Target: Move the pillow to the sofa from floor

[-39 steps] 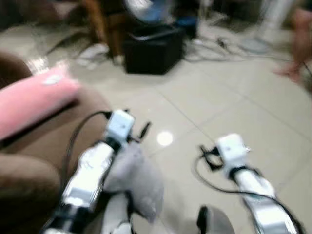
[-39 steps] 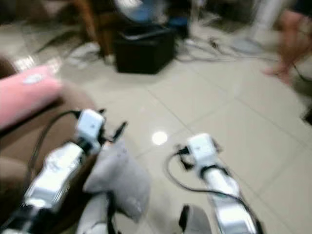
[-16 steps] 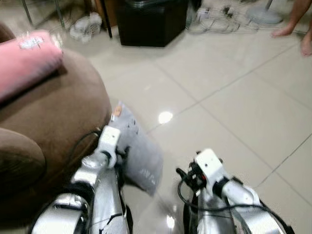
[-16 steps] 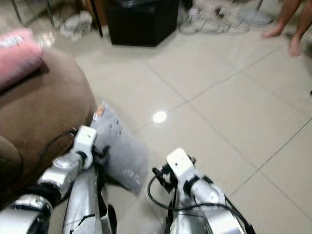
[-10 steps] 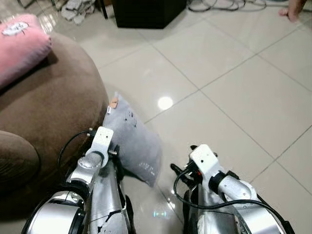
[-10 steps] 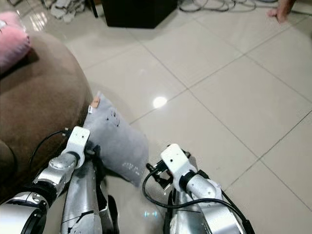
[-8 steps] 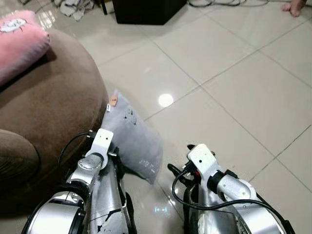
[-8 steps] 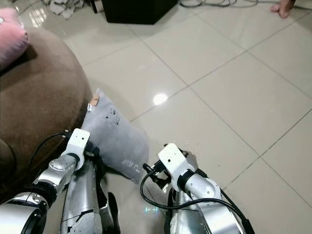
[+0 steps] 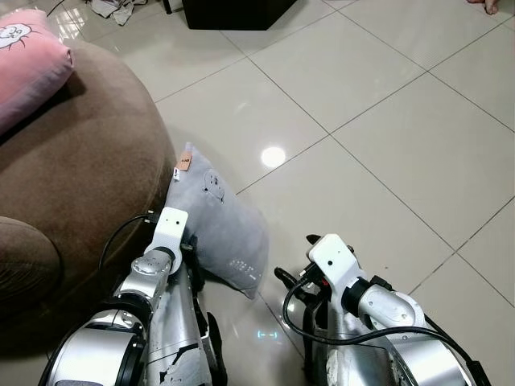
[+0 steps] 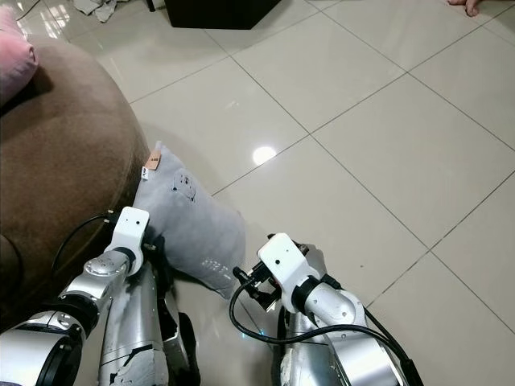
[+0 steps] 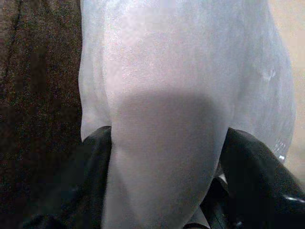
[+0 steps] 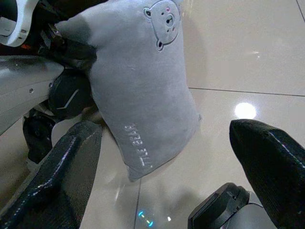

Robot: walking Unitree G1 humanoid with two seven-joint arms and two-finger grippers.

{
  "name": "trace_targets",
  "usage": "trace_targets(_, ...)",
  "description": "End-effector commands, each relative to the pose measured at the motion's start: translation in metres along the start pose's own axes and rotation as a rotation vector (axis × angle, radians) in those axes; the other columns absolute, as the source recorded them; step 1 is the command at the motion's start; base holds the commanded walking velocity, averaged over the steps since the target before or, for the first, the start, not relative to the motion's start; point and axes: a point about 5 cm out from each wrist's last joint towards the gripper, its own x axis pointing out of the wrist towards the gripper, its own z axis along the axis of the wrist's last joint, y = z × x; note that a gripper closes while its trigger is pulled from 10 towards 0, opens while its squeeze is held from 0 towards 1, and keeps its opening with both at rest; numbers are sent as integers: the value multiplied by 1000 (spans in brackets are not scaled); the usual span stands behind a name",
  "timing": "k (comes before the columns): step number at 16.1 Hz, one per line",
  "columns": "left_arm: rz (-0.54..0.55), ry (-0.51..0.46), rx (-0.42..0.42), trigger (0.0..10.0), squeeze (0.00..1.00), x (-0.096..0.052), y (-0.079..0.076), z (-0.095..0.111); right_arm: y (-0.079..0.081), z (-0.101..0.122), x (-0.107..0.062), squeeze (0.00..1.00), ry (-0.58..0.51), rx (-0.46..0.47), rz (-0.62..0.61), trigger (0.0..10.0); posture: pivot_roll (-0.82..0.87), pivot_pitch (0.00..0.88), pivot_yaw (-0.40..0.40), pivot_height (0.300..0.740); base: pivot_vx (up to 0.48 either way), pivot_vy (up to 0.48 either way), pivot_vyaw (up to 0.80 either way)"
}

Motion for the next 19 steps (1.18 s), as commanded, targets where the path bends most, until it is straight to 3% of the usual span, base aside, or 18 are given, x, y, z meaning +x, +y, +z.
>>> trace_targets(1, -20, 33, -12, 0, 0, -1, -4, -8, 4, 1, -3, 0, -2, 13, 15, 10000, -73, 280, 52, 496, 0, 0, 0)
trace_targets(15, -33, 10, -48, 0, 0, 0, -6, -2, 4, -1, 0, 0, 4, -1, 12, 10000, -66, 262, 50, 496, 0, 0, 0)
trace_targets(19, -51, -41, -110, 0, 0, 1, -11, 6, 3, -4, 3, 0, 1, -13, -2, 10000, -56, 227, 51, 496, 0, 0, 0)
